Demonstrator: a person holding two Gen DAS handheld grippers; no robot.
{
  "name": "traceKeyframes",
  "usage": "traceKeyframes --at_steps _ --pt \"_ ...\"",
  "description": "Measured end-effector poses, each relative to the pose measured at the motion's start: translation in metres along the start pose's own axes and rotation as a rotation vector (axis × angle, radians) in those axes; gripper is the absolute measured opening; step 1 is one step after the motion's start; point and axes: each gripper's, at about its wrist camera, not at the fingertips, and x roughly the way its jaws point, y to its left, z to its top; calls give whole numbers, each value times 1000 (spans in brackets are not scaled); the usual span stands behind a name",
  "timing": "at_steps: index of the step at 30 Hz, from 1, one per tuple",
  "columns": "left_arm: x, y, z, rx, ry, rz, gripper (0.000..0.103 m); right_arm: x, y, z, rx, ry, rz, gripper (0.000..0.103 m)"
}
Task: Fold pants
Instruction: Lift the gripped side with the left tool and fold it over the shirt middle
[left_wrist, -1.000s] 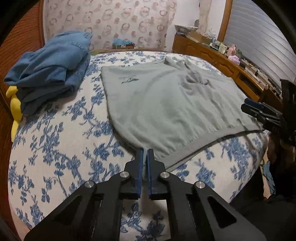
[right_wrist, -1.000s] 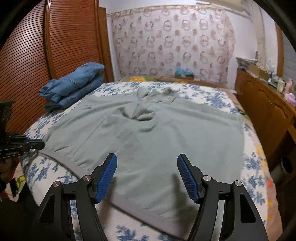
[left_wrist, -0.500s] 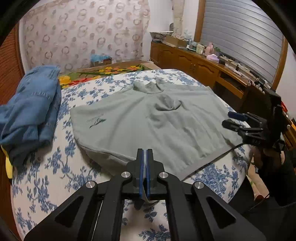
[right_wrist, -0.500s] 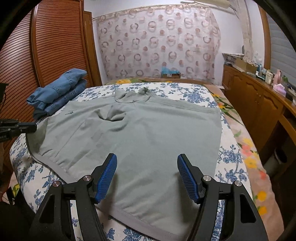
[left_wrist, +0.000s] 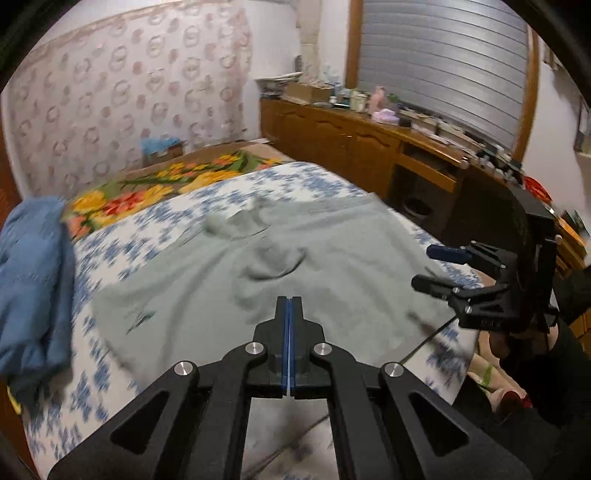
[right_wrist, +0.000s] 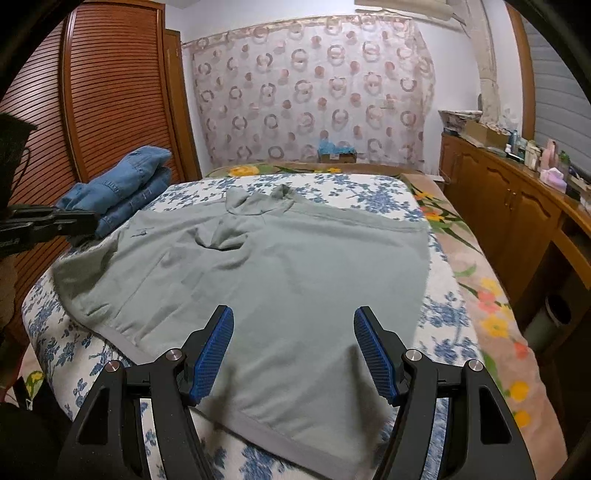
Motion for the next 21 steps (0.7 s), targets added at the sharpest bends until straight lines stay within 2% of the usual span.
traceKeyframes --at_steps 4,7,9,10,11,12,19,21 --pt "2 -9 8 8 -7 -6 0 -9 -2 -4 18 -9 -14 70" --pt "-5 -4 3 -10 -7 56 5 -8 1 -7 10 -8 -12 70" --pt "-10 6 -8 -26 9 134 28 -6 4 -9 6 -7 -4 70" --pt "-12 11 -14 -41 13 155 36 -4 7 -10 7 -9 3 70" --pt "-15 17 -21 -57 16 172 54 -3 8 -10 10 -9 8 70" --pt "-19 22 -28 -73 18 189 63 -2 9 -11 11 -9 13 70" --pt "-42 59 -92 -188 76 294 64 5 20 -11 -1 -12 49 70" --pt "-42 67 -108 -216 109 302 59 5 19 -11 -5 -10 55 70"
